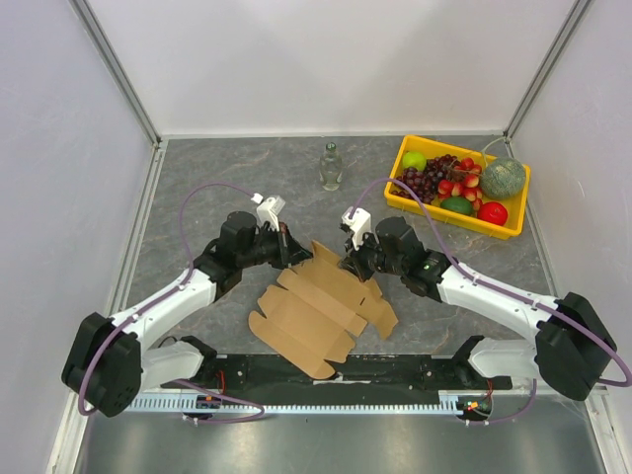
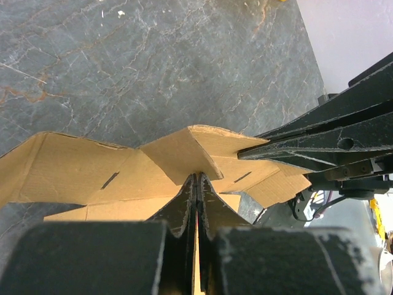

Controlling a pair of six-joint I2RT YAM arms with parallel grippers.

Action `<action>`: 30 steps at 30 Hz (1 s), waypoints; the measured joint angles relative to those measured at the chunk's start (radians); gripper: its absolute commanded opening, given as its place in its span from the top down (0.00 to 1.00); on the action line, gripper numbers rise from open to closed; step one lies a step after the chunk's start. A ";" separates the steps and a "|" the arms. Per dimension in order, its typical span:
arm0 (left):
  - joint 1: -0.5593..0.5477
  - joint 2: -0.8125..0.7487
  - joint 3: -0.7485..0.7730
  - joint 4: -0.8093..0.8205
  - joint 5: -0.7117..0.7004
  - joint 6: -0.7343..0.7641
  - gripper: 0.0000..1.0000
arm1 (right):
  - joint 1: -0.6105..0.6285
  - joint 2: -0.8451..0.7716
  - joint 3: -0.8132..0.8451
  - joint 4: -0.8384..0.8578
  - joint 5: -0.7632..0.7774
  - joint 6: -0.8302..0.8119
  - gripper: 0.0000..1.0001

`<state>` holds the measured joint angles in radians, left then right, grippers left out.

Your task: Fold the paper box

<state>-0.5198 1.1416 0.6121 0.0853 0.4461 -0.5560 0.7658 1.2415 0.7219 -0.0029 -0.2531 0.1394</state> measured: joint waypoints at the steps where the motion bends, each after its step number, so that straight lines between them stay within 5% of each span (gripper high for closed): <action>1: -0.006 0.007 0.000 0.000 -0.002 -0.002 0.98 | 0.000 0.000 -0.002 0.000 0.000 0.000 1.00; 20: -0.032 0.064 0.016 0.009 -0.085 -0.011 0.98 | 0.013 -0.025 -0.013 -0.003 0.038 0.008 1.00; 30: 0.009 -0.055 -0.114 -0.029 -0.239 -0.040 0.98 | 0.016 -0.015 -0.001 -0.113 0.155 0.007 1.00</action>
<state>-0.5110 1.0870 0.4980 0.0563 0.2073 -0.5961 0.7818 1.2266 0.7208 -0.1158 -0.0982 0.1467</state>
